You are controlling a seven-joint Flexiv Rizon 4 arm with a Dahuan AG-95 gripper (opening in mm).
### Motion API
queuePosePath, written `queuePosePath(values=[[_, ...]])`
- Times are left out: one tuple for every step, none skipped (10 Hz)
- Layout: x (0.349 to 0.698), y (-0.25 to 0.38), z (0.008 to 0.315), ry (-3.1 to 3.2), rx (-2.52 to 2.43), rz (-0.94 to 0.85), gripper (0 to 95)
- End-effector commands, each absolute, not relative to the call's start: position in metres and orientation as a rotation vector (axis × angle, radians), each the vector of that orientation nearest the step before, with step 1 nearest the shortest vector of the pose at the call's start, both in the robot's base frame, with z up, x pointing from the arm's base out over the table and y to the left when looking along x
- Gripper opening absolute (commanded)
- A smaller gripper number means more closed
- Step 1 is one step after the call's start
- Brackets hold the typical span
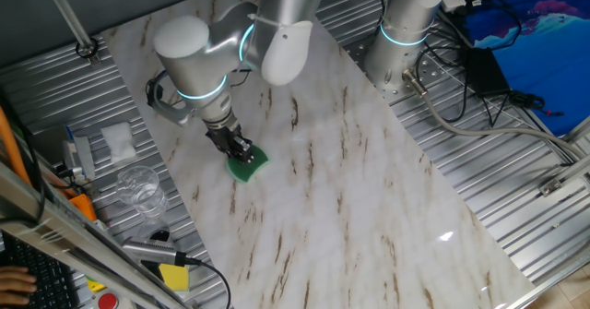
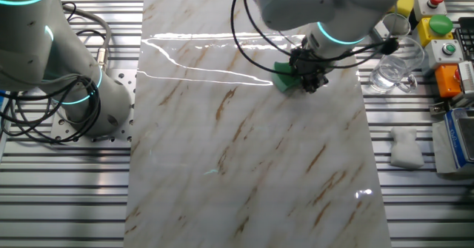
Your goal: Clean the tabletop with a sponge
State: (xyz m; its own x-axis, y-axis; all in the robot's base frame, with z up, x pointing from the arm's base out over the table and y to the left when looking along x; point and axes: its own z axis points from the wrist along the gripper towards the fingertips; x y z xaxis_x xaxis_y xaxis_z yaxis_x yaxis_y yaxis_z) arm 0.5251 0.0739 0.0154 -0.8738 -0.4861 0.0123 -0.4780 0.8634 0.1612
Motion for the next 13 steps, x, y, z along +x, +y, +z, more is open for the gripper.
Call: queuePosePath(values=[[0.514, 0.059, 0.052, -2.986, 0.781, -0.238, 38.0], [0.505, 0.048, 0.069, -2.989, 0.786, -0.258, 38.0], [0.497, 0.040, 0.082, -2.989, 0.785, -0.259, 38.0], [0.492, 0.033, 0.091, -2.989, 0.783, -0.256, 38.0], [0.485, 0.020, 0.105, -2.983, 0.794, -0.258, 38.0], [0.482, 0.012, 0.114, -2.975, 0.800, -0.251, 38.0], [0.483, 0.004, 0.118, -2.963, 0.827, -0.244, 38.0], [0.485, -0.004, 0.117, -2.957, 0.855, -0.248, 38.0], [0.488, -0.011, 0.113, -2.949, 0.891, -0.254, 38.0], [0.491, -0.014, 0.110, -2.943, 0.914, -0.249, 38.0], [0.495, -0.016, 0.106, -2.939, 0.921, -0.233, 38.0], [0.498, -0.018, 0.102, -2.936, 0.938, -0.234, 38.0], [0.503, -0.020, 0.095, -2.932, 0.957, -0.243, 38.0]])
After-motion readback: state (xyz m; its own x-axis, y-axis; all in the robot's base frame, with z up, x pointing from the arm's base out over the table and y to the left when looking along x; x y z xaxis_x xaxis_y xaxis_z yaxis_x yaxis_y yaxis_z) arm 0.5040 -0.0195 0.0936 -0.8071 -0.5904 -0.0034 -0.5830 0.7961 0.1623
